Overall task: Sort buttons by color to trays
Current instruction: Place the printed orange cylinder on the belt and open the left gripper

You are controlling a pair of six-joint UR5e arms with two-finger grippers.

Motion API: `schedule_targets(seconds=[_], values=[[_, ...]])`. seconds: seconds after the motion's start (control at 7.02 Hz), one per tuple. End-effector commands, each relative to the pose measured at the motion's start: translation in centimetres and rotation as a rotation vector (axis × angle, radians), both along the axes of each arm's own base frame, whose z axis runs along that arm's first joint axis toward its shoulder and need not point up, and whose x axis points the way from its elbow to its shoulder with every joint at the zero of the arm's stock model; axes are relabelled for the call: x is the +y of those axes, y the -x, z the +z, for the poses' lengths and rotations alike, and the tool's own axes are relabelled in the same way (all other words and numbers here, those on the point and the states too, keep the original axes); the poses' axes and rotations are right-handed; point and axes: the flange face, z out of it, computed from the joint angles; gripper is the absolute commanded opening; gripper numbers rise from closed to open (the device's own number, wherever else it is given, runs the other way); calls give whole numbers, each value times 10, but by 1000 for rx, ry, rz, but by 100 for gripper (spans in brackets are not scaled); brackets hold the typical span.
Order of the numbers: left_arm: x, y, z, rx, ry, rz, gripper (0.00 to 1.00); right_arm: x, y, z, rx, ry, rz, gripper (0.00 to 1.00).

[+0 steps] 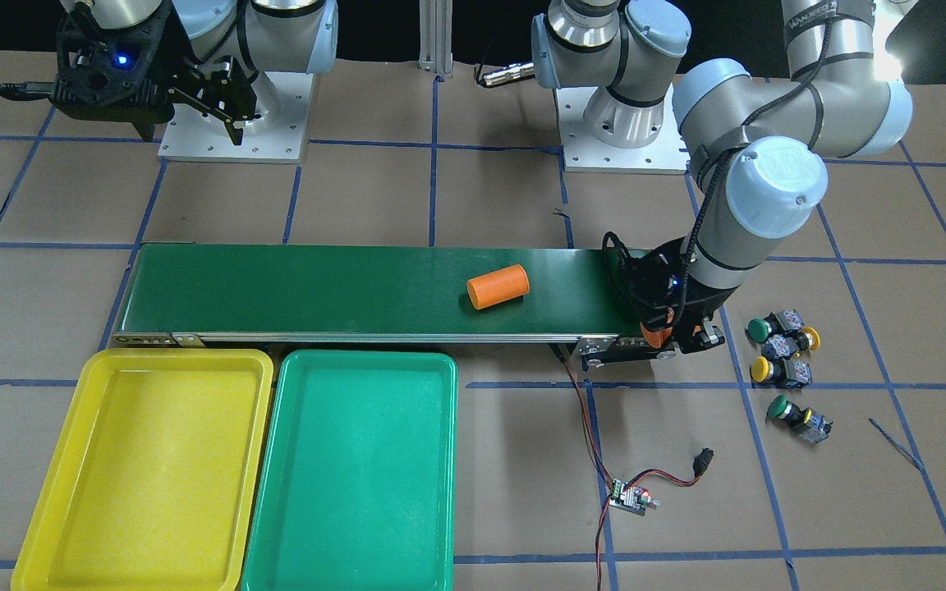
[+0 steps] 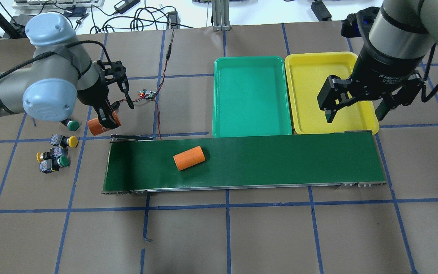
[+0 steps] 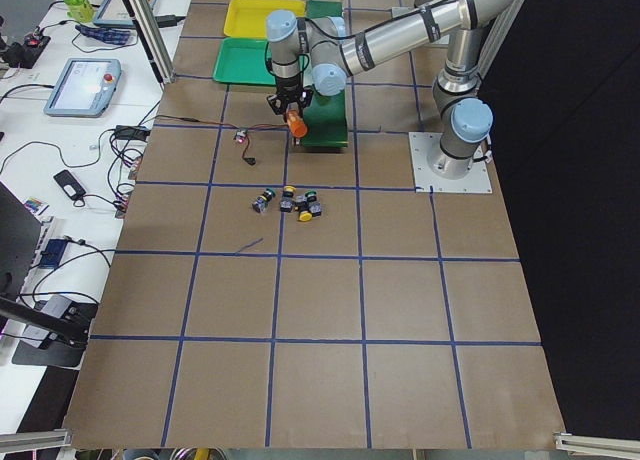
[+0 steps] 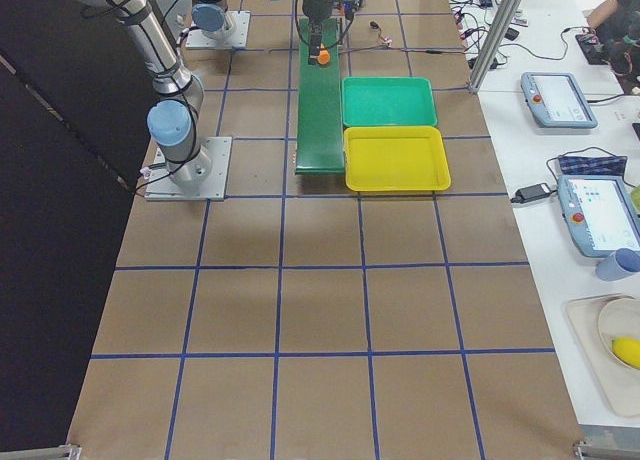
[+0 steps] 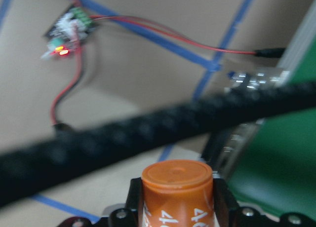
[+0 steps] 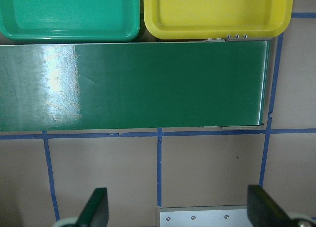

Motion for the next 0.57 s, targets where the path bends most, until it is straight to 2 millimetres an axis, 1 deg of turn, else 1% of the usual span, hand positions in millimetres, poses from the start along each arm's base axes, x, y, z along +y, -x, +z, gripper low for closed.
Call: schedule_targets(seconds=[0.0,0.14,0.28,0.43], values=[[37,26,-13,7,27,-114,1,1,-3,-1,-4,-2,14,100],[48,45,-22,16,64,-146,1,0,-3,-4,-4,-8,15,100],[56,63,-32,28,82,-167,5,2,-8,-4,-49,-8,11,100],[60,71,-32,29,98,-111,31,1,-11,-4,-72,-10,11,100]])
